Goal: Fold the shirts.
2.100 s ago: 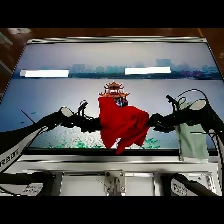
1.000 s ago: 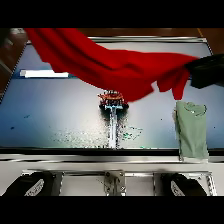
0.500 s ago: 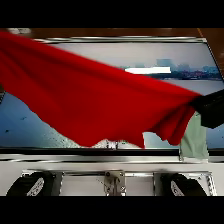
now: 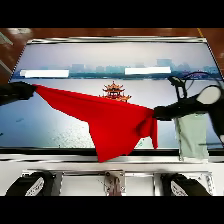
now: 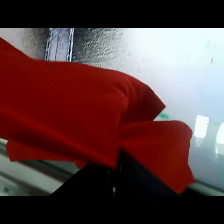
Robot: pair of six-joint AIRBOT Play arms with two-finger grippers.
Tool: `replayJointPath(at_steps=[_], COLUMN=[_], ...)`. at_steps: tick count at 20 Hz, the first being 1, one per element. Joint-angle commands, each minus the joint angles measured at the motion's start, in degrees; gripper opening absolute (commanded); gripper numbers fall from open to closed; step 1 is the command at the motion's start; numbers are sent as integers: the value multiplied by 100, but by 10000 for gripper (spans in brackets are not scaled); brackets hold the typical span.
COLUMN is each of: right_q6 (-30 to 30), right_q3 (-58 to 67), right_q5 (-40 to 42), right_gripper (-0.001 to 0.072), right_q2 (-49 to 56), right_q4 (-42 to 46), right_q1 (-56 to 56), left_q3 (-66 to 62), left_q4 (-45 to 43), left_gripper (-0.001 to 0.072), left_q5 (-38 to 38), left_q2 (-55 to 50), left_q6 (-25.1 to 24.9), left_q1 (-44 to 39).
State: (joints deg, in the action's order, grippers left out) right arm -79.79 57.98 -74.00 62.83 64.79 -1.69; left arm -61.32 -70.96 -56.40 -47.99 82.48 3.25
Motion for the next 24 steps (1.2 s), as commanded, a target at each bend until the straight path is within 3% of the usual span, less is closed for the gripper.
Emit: replayJointPath(at_steps=[1, 4, 7, 8, 9, 10, 11, 12, 15, 17, 18, 21, 23, 24], right_q6=[-11, 15, 44, 61, 153, 376, 629, 807, 868, 680, 627, 828, 964, 973], right_q3=[-315, -315, -315, -280, -190, -13, 212, 439, 758, 568, 345, -660, -1128, -1261], right_q5=[1727, 2111, 2109, 2009, 1775, 1292, 638, -28, -1427, -1604, -1547, -1296, -1132, -1012], right_gripper=[68, 69, 96, 206, 412, 553, 569, 569, 569, 569, 571, 596, 596, 596], right_q2=[1141, 1928, 2223, 2214, 2192, 2164, 2122, 2050, 1569, 1233, 1095, 848, 837, 837], right_q4=[-750, -1506, -1709, -1711, -1716, -1705, -1639, -1473, -74, 603, 507, -348, -592, -621], right_q1=[4, 4, 7, 26, 94, 208, 365, 544, 1182, 1674, 1939, 2487, 2494, 2457], left_q3=[479, 476, 463, 420, 367, 280, 138, -46, -393, -188, 59, 1123, 1672, 1864], left_q4=[227, 940, 1211, 1204, 1209, 1207, 1207, 1207, 1145, 1147, 1167, 1637, 1965, 2081], left_gripper=[44, 44, 48, 98, 199, 396, 560, 599, 597, 596, 596, 604, 711, 711], left_q5=[498, 767, 1043, 1049, 1027, 951, 739, 354, -1113, -1930, -2131, -1635, -1198, -931], left_q2=[-798, -1720, -2503, -2647, -2715, -2715, -2688, -2675, -2640, -2597, -2540, -2258, -2295, -2319], left_q6=[249, 247, 249, 247, 249, 251, 251, 249, 201, -85, -243, -363, -356, -356], left_q1=[4, -68, -166, -120, -24, 116, 297, 494, 1102, 1244, 1209, 874, 514, 317])
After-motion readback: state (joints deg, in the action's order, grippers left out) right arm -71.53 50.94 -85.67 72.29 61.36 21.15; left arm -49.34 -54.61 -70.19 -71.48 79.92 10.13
